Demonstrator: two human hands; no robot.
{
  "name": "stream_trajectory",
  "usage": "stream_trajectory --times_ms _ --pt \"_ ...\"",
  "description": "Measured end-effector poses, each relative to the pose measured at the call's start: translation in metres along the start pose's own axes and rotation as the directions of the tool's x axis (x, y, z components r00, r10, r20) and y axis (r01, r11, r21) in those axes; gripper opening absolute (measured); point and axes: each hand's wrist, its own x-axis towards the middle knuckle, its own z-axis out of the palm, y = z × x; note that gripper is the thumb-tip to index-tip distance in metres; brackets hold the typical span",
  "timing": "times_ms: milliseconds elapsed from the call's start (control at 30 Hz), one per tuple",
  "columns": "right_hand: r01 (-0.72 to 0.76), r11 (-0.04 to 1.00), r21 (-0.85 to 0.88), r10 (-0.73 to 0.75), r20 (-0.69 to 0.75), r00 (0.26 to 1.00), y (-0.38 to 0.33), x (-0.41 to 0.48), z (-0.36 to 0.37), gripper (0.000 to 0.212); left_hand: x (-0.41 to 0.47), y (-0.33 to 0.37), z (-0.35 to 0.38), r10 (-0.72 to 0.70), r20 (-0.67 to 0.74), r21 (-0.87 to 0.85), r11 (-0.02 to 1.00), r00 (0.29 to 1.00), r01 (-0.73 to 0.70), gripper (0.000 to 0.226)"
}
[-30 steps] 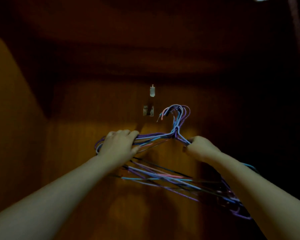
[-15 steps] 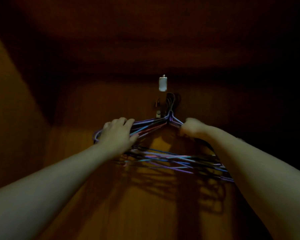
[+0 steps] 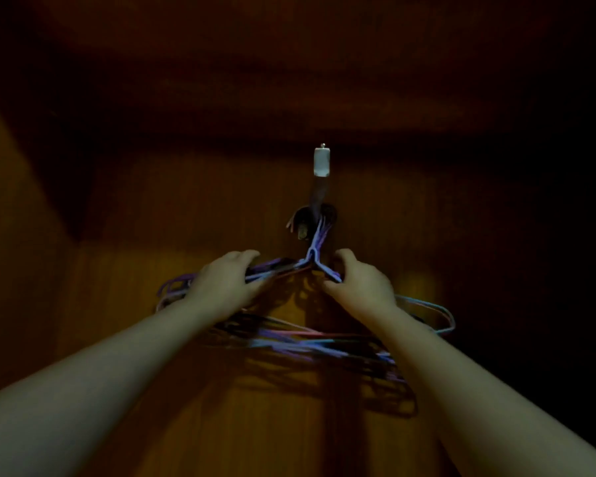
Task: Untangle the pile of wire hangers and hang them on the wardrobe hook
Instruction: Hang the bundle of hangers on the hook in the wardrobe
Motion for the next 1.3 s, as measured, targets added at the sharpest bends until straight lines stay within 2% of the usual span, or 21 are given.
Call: stream_trajectory --times_ms 67,133,200,267,300,400,433,500,567,633,667,767,833,967,1133,1300 --pt "-0.006 0.967 0.256 0.000 0.025 1.000 0.000 -0.007 0.005 0.070 -0.002 0.000 0.000 -0.001 -0.036 -0.038 0.999 0.999 0.000 0.059" --pt "-0.065 0.809 0.585 0.010 0.096 0.995 -0.003 -0.006 0.010 0.079 -0.001 0.002 -0.003 -0.015 -0.051 -0.109 0.994 0.999 0.010 0.059" --pt "-0.137 0.684 0.716 0.046 0.145 0.988 -0.010 0.003 0.011 0.077 0.002 0.005 -0.005 -0.026 0.004 -0.130 0.991 1.000 0.026 0.058" --pt "-0.183 0.661 0.727 0.078 0.176 0.981 -0.023 0.011 0.007 0.068 0.005 0.007 -0.003 -0.014 0.065 -0.055 0.998 0.998 0.017 0.053" --pt "-0.183 0.692 0.699 0.086 0.172 0.981 -0.031 0.014 0.006 0.065 0.004 0.007 -0.002 -0.014 0.081 -0.022 1.000 0.997 0.016 0.050" --pt "-0.145 0.894 0.424 0.090 0.146 0.985 -0.046 0.012 0.006 0.051 -0.005 0.003 0.006 -0.025 0.055 -0.013 1.000 0.998 0.026 0.046" --pt "-0.123 0.934 0.337 0.081 0.137 0.987 -0.047 0.010 0.007 0.052 -0.010 0.002 0.010 -0.034 0.041 -0.022 0.999 0.999 0.034 0.044" --pt "-0.068 0.956 0.284 0.039 0.105 0.994 -0.040 0.010 0.002 0.053 -0.017 0.004 0.017 -0.063 0.024 -0.042 0.997 0.998 0.064 0.039" --pt "-0.010 0.923 0.384 0.000 0.026 1.000 -0.032 0.011 -0.006 0.056 -0.021 0.009 0.017 -0.112 0.045 -0.070 0.991 0.993 0.115 0.040" --pt "-0.020 0.817 0.576 0.029 -0.007 1.000 -0.031 0.011 -0.013 0.065 -0.023 0.014 0.012 -0.160 0.070 -0.136 0.976 0.985 0.168 0.047" --pt "-0.028 0.763 0.646 0.035 0.002 0.999 -0.034 0.013 -0.016 0.066 -0.022 0.014 0.008 -0.174 0.077 -0.178 0.967 0.982 0.185 0.050" --pt "-0.022 0.684 0.730 -0.021 0.050 0.999 -0.044 0.016 -0.019 0.056 -0.020 0.016 -0.002 -0.193 0.072 -0.252 0.946 0.979 0.205 0.052" --pt "-0.071 0.632 0.772 -0.024 0.111 0.994 -0.045 0.014 -0.022 0.055 -0.021 0.020 -0.009 -0.201 0.059 -0.284 0.936 0.978 0.209 0.050" --pt "-0.130 0.670 0.731 0.109 0.077 0.991 -0.031 -0.006 -0.030 0.061 -0.039 0.033 -0.026 -0.230 0.005 -0.360 0.908 0.973 0.216 0.046" --pt "-0.165 0.714 0.680 0.279 -0.060 0.958 -0.052 -0.070 -0.055 0.039 -0.101 0.045 -0.070 -0.289 -0.041 -0.459 0.856 0.957 0.239 0.035" --pt "-0.288 0.656 0.698 0.370 0.035 0.928 -0.109 -0.171 -0.103 0.019 -0.193 0.058 -0.134 -0.267 -0.039 -0.503 0.838 0.963 0.212 0.026"
